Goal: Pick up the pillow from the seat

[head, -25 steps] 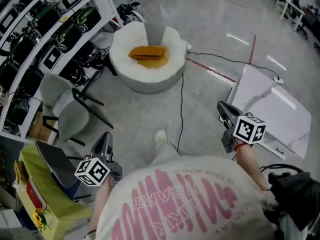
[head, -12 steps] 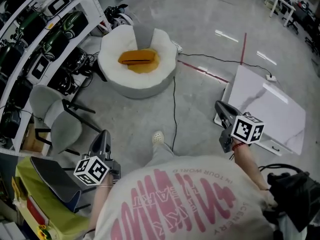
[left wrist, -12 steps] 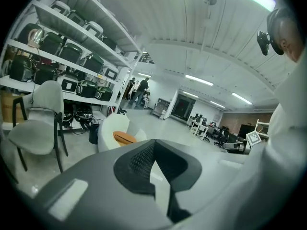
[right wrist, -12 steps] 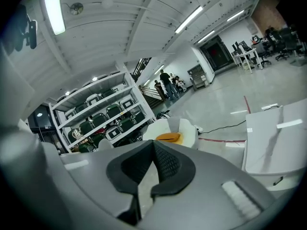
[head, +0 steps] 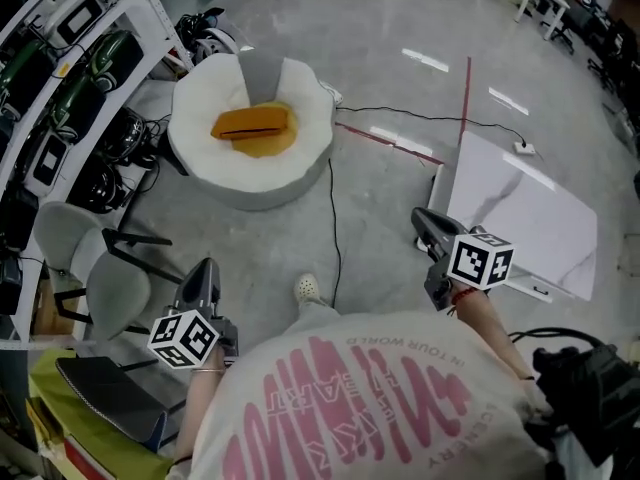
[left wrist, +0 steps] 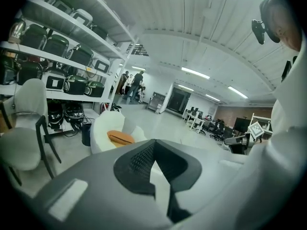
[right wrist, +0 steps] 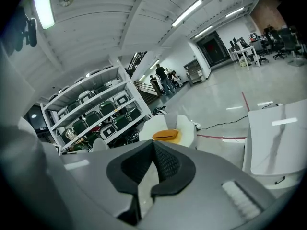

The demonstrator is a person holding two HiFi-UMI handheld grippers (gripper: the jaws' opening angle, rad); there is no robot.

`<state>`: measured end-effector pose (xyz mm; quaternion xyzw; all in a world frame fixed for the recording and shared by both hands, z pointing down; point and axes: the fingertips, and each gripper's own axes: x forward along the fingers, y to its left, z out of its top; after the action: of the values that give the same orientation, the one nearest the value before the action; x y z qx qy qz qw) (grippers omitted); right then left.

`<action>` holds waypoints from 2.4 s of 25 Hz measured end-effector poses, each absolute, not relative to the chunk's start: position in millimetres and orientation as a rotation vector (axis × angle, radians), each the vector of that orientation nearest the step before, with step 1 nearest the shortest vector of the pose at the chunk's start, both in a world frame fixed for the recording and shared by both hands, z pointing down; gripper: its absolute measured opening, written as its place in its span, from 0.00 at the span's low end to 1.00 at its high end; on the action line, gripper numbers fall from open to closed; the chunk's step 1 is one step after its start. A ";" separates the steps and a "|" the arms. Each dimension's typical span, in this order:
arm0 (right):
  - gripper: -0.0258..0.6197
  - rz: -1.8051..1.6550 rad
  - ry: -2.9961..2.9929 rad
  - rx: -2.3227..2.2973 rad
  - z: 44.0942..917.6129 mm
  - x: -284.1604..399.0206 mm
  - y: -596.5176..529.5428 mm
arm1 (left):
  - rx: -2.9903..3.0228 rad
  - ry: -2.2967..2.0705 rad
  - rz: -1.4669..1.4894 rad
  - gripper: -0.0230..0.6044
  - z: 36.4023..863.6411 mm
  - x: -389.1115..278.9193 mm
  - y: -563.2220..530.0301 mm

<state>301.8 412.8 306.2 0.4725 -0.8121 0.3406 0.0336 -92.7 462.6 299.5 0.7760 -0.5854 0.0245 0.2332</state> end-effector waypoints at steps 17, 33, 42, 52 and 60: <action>0.05 1.035 -2.520 1.483 286.7 214.3 279.0 | 2.255 -1.473 0.153 0.06 297.0 -144.0 305.0; 0.05 1.012 -2.488 1.386 299.5 157.8 220.4 | 2.244 -1.476 0.235 0.06 320.6 -187.3 259.5; 0.05 1.047 -2.461 1.343 312.9 140.5 213.1 | 2.242 -1.461 0.250 0.06 324.5 -194.3 245.8; 0.05 1.124 -2.438 1.329 327.8 131.8 213.4 | 2.229 -1.475 0.271 0.06 321.3 -201.2 240.9; 0.05 1.162 -2.433 1.295 335.7 118.4 209.7 | 2.187 -1.487 0.285 0.06 327.7 -209.7 245.1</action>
<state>118.4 209.7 335.7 0.4319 -0.8110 0.3873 0.0753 -209.7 245.1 327.7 0.7985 -0.5429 0.1040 0.2385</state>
